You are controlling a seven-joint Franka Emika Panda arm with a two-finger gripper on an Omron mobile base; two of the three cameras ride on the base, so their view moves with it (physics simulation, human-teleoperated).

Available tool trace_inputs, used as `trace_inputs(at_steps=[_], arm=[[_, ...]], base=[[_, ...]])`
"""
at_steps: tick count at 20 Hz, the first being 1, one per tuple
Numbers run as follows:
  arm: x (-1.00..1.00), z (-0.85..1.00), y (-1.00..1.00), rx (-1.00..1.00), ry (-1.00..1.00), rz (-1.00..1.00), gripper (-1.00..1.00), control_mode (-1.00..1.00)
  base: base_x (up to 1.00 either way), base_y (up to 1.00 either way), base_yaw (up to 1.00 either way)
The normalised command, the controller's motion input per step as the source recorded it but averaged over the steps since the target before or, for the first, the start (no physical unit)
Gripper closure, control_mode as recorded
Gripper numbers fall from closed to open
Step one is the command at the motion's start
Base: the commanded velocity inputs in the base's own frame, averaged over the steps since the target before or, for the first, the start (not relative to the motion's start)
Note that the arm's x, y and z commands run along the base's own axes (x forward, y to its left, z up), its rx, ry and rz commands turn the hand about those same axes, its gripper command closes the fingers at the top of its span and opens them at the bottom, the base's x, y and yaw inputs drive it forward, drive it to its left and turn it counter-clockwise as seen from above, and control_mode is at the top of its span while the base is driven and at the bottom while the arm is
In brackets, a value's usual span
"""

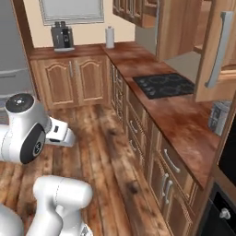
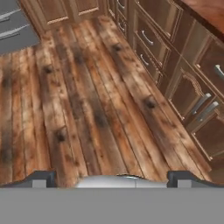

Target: Open the cabinet. Pick the bar soap and place it next to the sink. Then close the cabinet.

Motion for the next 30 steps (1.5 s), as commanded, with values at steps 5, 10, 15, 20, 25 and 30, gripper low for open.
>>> trace_inputs(at_steps=[5,10,15,20,25,30], arm=[[0.00,0.00,0.00,0.00,0.00,0.00,-1.00,1.00],[0.00,0.00,0.00,0.00,0.00,0.00,-1.00,1.00],[0.00,0.00,0.00,0.00,0.00,0.00,-1.00,1.00],[0.00,0.00,0.00,0.00,0.00,0.00,-1.00,1.00],[0.00,0.00,0.00,0.00,0.00,0.00,-1.00,1.00],[0.00,0.00,0.00,0.00,0.00,0.00,-1.00,1.00]], base=[[0.97,-0.03,-0.53],[0.77,-0.42,-0.50],[0.36,-0.63,-0.73],[0.00,-0.48,-0.78],[0.58,0.43,-0.32],[0.47,0.68,-0.10]])
